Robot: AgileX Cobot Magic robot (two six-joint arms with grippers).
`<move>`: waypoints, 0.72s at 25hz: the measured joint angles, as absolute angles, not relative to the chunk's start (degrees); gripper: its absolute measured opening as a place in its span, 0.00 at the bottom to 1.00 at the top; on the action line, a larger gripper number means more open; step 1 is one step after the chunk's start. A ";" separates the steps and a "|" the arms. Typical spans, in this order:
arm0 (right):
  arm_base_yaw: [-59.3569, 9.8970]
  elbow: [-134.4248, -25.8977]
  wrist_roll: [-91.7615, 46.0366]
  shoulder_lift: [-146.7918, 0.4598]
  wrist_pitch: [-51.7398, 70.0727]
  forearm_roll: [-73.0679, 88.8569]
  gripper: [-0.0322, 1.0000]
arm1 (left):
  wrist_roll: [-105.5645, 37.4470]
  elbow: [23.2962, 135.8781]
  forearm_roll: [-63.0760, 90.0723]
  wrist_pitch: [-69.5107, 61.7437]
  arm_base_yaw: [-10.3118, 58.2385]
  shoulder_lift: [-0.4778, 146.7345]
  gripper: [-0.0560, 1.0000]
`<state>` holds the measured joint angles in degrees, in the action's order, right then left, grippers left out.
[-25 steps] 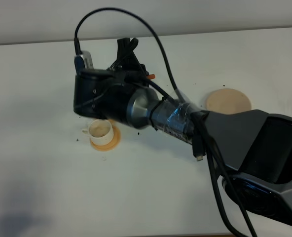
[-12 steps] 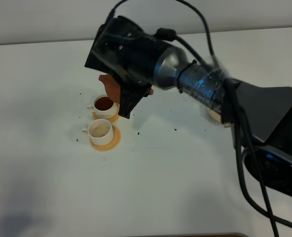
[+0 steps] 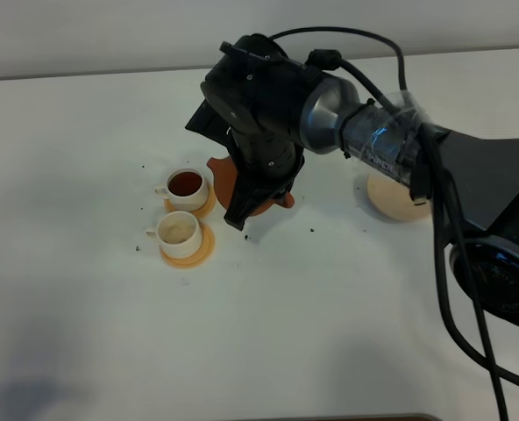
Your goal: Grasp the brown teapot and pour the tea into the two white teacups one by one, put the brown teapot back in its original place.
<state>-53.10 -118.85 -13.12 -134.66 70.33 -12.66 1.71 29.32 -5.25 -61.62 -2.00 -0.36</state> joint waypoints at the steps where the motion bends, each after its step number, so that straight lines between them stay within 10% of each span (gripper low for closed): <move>1: -52.99 -118.85 -13.42 -134.98 70.33 -12.54 0.12 | 1.71 29.32 -5.25 -61.62 -2.00 -0.36 0.48; 18: -57.68 -112.31 -16.22 -127.02 70.04 -14.42 0.12 | 1.71 29.32 -5.25 -61.62 -2.00 -0.36 0.48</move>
<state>-57.68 -112.31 -16.22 -127.02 70.04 -14.42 1.71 29.32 -5.25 -61.62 -2.00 -0.36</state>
